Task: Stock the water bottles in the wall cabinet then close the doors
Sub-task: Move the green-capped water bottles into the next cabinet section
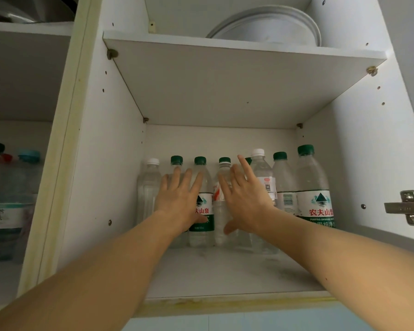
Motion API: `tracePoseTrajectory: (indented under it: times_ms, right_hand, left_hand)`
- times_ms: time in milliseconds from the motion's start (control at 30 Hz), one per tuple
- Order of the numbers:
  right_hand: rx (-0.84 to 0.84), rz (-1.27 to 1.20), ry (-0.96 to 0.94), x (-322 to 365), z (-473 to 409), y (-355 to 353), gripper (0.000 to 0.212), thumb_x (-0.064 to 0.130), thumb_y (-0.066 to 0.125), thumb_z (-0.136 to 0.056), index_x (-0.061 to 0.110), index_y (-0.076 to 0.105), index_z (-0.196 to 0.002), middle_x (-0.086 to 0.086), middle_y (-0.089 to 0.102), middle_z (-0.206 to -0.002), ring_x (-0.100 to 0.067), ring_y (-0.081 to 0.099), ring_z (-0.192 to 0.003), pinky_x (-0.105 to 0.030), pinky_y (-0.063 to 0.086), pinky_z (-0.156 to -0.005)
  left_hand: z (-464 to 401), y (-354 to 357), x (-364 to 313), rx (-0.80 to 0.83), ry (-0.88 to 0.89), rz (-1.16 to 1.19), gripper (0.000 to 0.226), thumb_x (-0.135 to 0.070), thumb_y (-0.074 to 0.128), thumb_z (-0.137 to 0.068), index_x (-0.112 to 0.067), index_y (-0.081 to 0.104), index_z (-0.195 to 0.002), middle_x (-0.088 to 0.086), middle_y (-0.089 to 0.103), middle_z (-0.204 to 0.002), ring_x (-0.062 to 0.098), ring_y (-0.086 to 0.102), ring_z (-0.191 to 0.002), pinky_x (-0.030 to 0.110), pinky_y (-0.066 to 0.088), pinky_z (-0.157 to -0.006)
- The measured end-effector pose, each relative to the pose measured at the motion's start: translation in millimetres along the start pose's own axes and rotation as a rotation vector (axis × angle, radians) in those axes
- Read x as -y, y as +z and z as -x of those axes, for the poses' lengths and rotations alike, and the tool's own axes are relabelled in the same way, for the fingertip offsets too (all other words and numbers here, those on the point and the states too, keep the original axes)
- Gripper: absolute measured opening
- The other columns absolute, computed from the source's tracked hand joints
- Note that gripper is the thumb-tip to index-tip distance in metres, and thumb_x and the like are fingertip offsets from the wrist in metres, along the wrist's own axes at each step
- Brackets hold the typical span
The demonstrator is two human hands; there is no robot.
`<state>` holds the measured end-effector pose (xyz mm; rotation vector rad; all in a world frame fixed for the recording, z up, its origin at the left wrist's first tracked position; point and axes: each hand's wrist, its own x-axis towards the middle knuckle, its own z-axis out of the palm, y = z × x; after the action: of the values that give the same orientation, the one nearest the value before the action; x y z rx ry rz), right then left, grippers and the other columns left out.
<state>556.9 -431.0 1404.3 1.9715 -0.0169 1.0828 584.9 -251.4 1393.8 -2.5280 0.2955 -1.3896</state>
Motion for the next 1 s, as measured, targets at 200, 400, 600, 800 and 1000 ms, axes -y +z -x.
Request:
tracePoseTrajectory:
  times_ms: [200, 400, 600, 800, 1000]
  right_hand:
    - [-0.005, -0.027, -0.003, 2.0, 6.5, -2.5, 0.136, 0.097, 0.031, -0.072, 0.000, -0.008, -0.159, -0.031, 0.006, -0.165, -0.049, 0.000, -0.153, -0.069, -0.022, -0.111]
    - [-0.183, -0.321, 0.002, -14.3, 20.6, -18.6, 0.085, 0.070, 0.051, -0.090, 0.010, 0.038, -0.149, -0.017, 0.042, -0.153, -0.038, 0.032, -0.146, -0.065, -0.009, -0.120]
    - [-0.375, -0.590, 0.198, -49.3, 53.7, -22.8, 0.051, 0.042, 0.056, -0.096, 0.012, 0.055, -0.137, -0.014, 0.052, -0.143, -0.034, 0.043, -0.138, -0.061, 0.009, -0.124]
    - [-0.272, -0.625, 0.358, -70.3, 95.0, -7.1, 0.072, 0.046, 0.064, -0.093, 0.017, 0.036, -0.152, -0.016, 0.032, -0.157, -0.038, 0.025, -0.147, -0.056, 0.010, -0.125]
    - [-0.175, -0.847, 0.539, -71.2, 110.1, 12.5, 0.093, 0.041, 0.065, -0.094, 0.017, 0.005, -0.161, -0.018, 0.014, -0.162, -0.038, 0.018, -0.147, -0.048, 0.032, -0.119]
  left_hand:
    - [2.9, -1.1, 3.4, 0.019, 0.003, -0.016, 0.123, -0.076, 0.063, -0.078, -0.020, -0.010, -0.160, 0.012, 0.003, -0.167, 0.038, -0.004, -0.154, 0.056, 0.008, -0.122]
    - [2.3, -3.3, 1.0, 0.035, -0.022, -0.039, 0.123, -0.075, 0.065, -0.077, -0.020, -0.008, -0.160, 0.016, 0.007, -0.165, 0.039, 0.000, -0.154, 0.054, 0.012, -0.122]
    - [3.8, -4.9, 2.7, 0.038, -0.010, -0.007, 0.122, -0.077, 0.064, -0.077, -0.019, -0.003, -0.160, 0.017, 0.015, -0.160, 0.039, 0.012, -0.150, 0.053, 0.014, -0.122]
    - [7.2, -26.2, -6.0, -0.131, 0.063, 0.287, 0.107, -0.075, 0.064, -0.078, -0.021, 0.017, -0.157, 0.012, 0.029, -0.156, 0.032, 0.029, -0.143, 0.050, 0.027, -0.117]
    - [-4.2, -64.8, -48.7, -0.117, 0.081, 0.706, 0.101, -0.072, 0.066, -0.078, -0.023, 0.025, -0.156, 0.004, 0.030, -0.157, 0.022, 0.040, -0.137, 0.041, 0.041, -0.106]
